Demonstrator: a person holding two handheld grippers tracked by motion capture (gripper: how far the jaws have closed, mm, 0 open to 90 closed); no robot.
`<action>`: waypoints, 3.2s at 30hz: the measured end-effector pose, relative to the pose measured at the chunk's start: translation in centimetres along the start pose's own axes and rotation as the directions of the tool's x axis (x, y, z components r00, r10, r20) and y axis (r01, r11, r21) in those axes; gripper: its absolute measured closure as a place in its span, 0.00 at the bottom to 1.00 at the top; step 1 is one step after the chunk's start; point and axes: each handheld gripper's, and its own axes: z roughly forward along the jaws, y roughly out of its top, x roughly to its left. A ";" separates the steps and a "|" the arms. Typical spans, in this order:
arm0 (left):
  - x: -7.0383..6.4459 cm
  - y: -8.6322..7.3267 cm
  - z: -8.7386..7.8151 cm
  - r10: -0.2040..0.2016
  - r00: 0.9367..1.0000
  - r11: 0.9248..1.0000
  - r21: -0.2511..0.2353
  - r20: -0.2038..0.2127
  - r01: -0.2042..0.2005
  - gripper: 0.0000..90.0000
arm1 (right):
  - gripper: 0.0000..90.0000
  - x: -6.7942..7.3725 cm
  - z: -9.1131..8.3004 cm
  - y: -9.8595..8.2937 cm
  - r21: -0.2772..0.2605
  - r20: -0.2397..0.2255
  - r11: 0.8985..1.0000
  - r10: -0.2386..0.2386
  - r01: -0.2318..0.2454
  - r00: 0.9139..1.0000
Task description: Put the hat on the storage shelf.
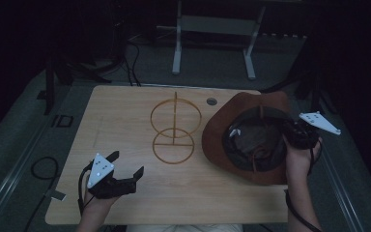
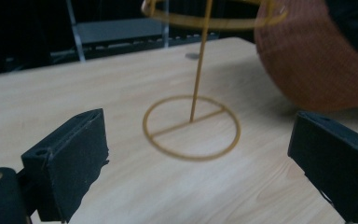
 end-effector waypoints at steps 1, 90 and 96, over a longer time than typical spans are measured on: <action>0.0 0.0 0.0 0.000 1.000 1.000 0.000 0.000 0.000 0.06 | 0.93 0.0 -0.2 0.1 0.000 0.001 1.000 -0.001 0.001 1.000; -17.1 16.3 19.1 0.327 0.940 0.944 -0.066 0.096 -0.322 0.95 | 0.50 3.3 -8.9 -0.4 -0.052 -0.335 0.997 -0.069 0.055 0.940; -16.9 15.8 18.8 0.312 0.943 0.949 -0.087 0.116 -0.303 0.95 | 0.50 1.9 -11.2 -0.3 -0.082 -0.356 0.990 -0.136 0.114 0.925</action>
